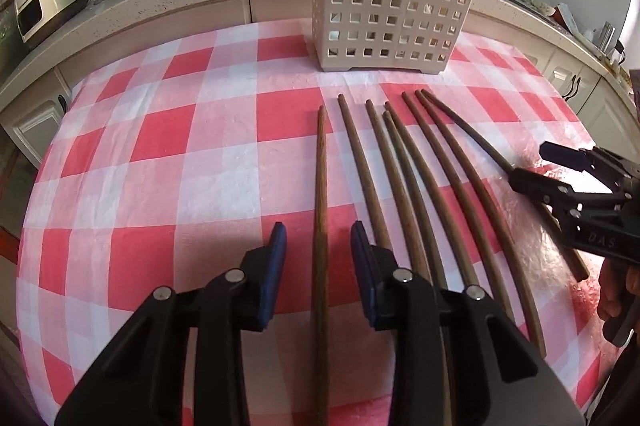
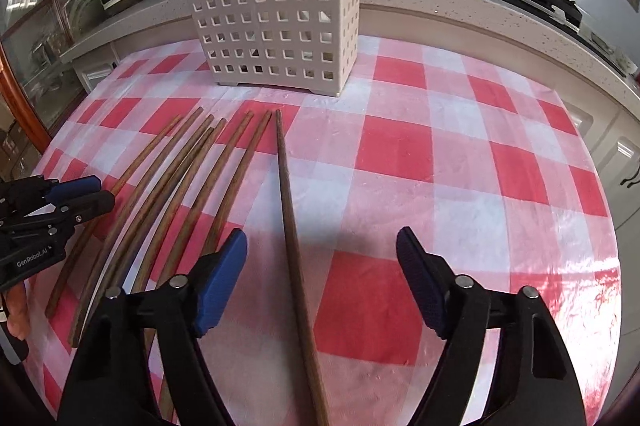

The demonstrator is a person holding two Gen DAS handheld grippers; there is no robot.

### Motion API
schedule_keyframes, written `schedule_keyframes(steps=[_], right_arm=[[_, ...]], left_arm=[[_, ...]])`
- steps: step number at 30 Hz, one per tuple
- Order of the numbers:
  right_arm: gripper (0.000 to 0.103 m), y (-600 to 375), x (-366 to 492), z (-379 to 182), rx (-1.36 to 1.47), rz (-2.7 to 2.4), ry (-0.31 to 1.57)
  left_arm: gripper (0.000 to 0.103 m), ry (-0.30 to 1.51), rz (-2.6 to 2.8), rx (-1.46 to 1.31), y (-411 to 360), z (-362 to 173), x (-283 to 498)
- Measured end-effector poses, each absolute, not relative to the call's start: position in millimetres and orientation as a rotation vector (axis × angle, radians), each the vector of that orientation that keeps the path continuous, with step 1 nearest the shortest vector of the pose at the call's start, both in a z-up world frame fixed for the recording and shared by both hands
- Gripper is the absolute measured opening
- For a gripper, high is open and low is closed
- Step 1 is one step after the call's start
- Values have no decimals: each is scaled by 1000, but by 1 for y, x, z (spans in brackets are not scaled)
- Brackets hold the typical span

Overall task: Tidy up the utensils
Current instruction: 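Move the right tool back and close on one wooden chopstick, then lift the chopstick upright with the right tool while the left tool lifts another chopstick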

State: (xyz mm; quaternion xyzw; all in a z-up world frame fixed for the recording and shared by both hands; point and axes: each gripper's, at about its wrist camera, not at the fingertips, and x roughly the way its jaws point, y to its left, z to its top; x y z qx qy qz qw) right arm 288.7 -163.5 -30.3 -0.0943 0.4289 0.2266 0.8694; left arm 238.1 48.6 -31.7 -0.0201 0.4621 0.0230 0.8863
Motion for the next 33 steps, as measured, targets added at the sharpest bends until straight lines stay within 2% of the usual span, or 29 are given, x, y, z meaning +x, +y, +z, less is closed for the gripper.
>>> schedule_keyframes(steps=[5, 9, 14, 16, 19, 22, 33], right_arm=[[65, -150, 295, -37, -239, 510, 917], [56, -146, 302, -37, -248, 523, 923], [38, -141, 307, -35, -279, 543, 925], [27, -139, 303, -35, -288, 559, 919], [19, -138, 299, -35, -289, 576, 911], [9, -142, 299, -34, -270, 573, 913], [9, -167, 290, -21, -159, 561, 880]], left_arm=[[32, 964, 52, -35, 48, -34, 240], [31, 965, 55, -29, 47, -35, 242], [25, 966, 58, -2, 45, -36, 245], [19, 965, 58, 6, 44, -36, 245], [6, 965, 56, 11, 43, -36, 244], [7, 967, 43, -22, 46, -35, 242], [7, 916, 50, -72, 56, -17, 230]])
